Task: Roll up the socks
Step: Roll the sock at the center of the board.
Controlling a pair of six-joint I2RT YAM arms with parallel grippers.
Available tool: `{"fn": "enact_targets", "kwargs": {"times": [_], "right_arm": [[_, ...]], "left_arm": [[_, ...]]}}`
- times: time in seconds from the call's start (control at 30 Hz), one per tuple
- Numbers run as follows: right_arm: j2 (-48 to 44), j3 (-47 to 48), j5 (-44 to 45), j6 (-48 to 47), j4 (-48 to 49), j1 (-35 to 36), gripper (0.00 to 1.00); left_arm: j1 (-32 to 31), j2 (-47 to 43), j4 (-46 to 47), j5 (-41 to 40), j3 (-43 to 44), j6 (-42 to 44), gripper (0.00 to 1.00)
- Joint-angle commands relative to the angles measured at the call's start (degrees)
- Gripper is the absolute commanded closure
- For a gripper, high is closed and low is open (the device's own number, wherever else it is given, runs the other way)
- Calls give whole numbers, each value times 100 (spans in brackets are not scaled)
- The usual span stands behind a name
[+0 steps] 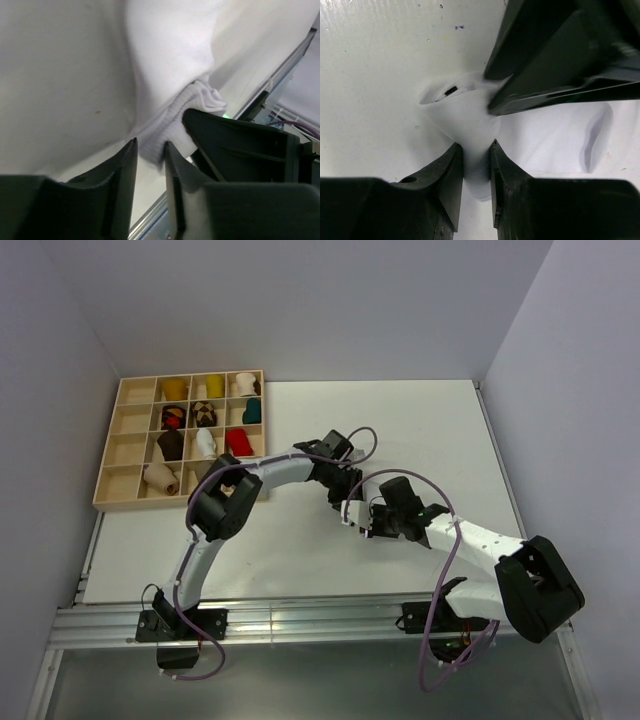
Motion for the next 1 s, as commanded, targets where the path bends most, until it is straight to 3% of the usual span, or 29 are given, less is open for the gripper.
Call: {"fn": "enact_targets", "kwargs": {"times": [0.0,0.13,0.17,0.27,0.53,0.97], "right_arm": [[93,29,62,44,-25,30,78],[172,108,27,35,-52,21,78],[190,126,27,26,-61,21,78],[242,179,45,26,-96,30,78],[339,267,62,26,-157,30,78],[445,442,133,53,-271,92,79]], "left_arm": [[288,-450,143,-551,46,32,63],[552,-293,-40,-624,485,444,54],[562,-14,-259,-676,1018,881,53],[553,321,-481,-606,1496,1524,50],[483,885,-622,-105,1902,2466,47],[149,1403,-33,194,1911,2336,45]]}}
